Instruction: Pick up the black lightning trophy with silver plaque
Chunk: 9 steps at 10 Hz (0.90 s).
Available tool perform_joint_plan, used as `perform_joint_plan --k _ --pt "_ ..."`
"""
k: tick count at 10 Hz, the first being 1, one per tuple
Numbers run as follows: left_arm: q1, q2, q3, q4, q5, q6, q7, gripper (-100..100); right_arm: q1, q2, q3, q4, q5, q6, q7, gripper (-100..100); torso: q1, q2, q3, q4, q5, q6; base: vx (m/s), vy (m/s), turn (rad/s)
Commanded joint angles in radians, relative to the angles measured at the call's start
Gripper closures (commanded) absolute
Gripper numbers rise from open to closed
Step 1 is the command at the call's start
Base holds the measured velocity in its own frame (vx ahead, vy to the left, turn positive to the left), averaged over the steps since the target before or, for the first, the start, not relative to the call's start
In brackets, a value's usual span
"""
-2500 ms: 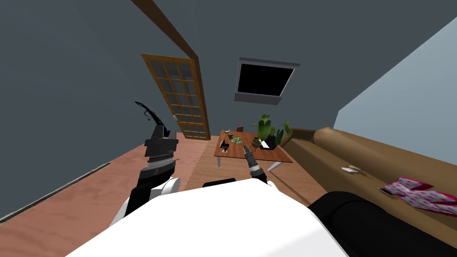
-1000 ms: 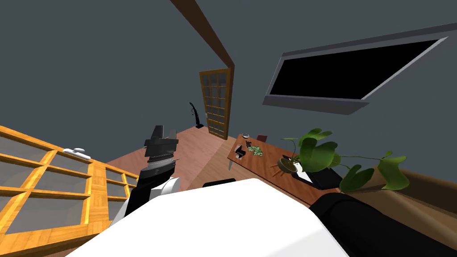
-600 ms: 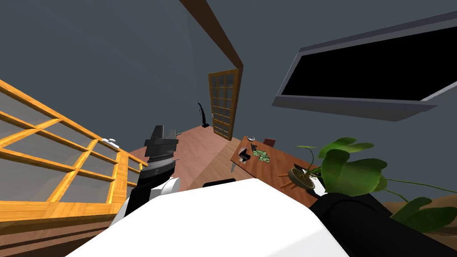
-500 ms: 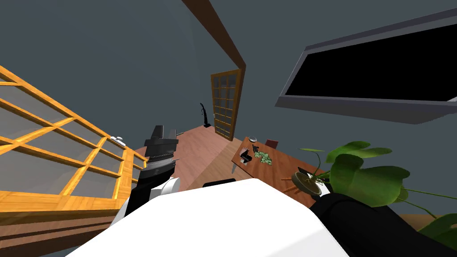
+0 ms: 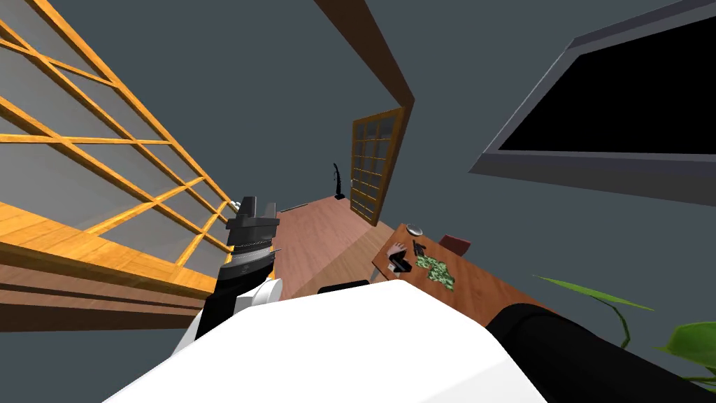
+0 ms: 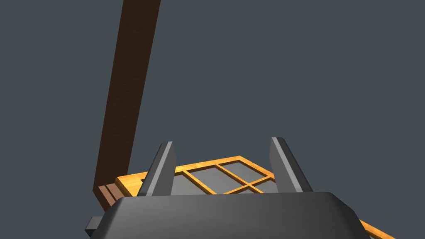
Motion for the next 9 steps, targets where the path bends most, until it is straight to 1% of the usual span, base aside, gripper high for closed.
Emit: perform_joint_plan --k 1,2,3,4,5,6,7,8,9 --pt "0.000 0.000 0.000 0.000 0.000 0.000 0.000 0 -0.004 -0.029 0.004 0.040 0.013 -0.005 0.005 -100 0.000 0.000 0.000 0.000 0.000 0.000 0.085 -0.027 0.185" --pt "0.000 0.000 0.000 0.000 0.000 0.000 0.000 0 0.004 -0.067 0.017 0.065 0.037 0.008 0.007 -100 0.001 0.001 0.000 0.000 0.000 0.001 0.086 0.001 0.313" --pt "0.000 0.000 0.000 0.000 0.000 0.000 0.000 0 0.011 -0.094 0.030 0.089 0.057 0.022 0.009 -100 0.002 0.001 0.000 0.000 0.000 0.000 0.114 0.008 0.407" --pt "0.000 0.000 0.000 0.000 0.000 0.000 0.000 0 0.011 -0.109 0.030 0.089 0.057 0.022 0.009 -100 0.002 -0.001 -0.001 0.000 0.000 0.000 0.087 -0.001 0.169" --pt "0.000 0.000 0.000 0.000 0.000 0.000 0.000 0 0.017 -0.145 0.041 0.111 0.075 0.036 0.011 -100 0.003 0.000 0.000 0.000 0.000 0.001 0.085 0.005 0.284" --pt "0.000 0.000 0.000 0.000 0.000 0.000 0.000 0 0.017 -0.147 0.041 0.111 0.075 0.036 0.011 -100 0.003 0.001 0.000 0.000 0.001 0.001 0.067 -0.001 0.145" --pt "0.000 0.000 0.000 0.000 0.000 0.000 0.000 0 0.022 -0.180 0.050 0.129 0.091 0.051 0.012 -100 0.004 0.002 0.001 0.000 0.000 0.001 0.083 0.007 0.239" --pt "0.000 0.000 0.000 0.000 0.000 0.000 0.000 0 0.025 -0.217 0.058 0.146 0.104 0.065 0.012 -100 0.004 0.001 0.000 0.000 0.001 0.001 0.121 0.021 0.441" --pt "0.000 0.000 0.000 0.000 0.000 0.000 0.000 0 0.025 -0.218 0.058 0.146 0.104 0.065 0.012 -100 0.004 -0.002 -0.001 0.000 0.001 0.000 0.098 0.003 0.127"
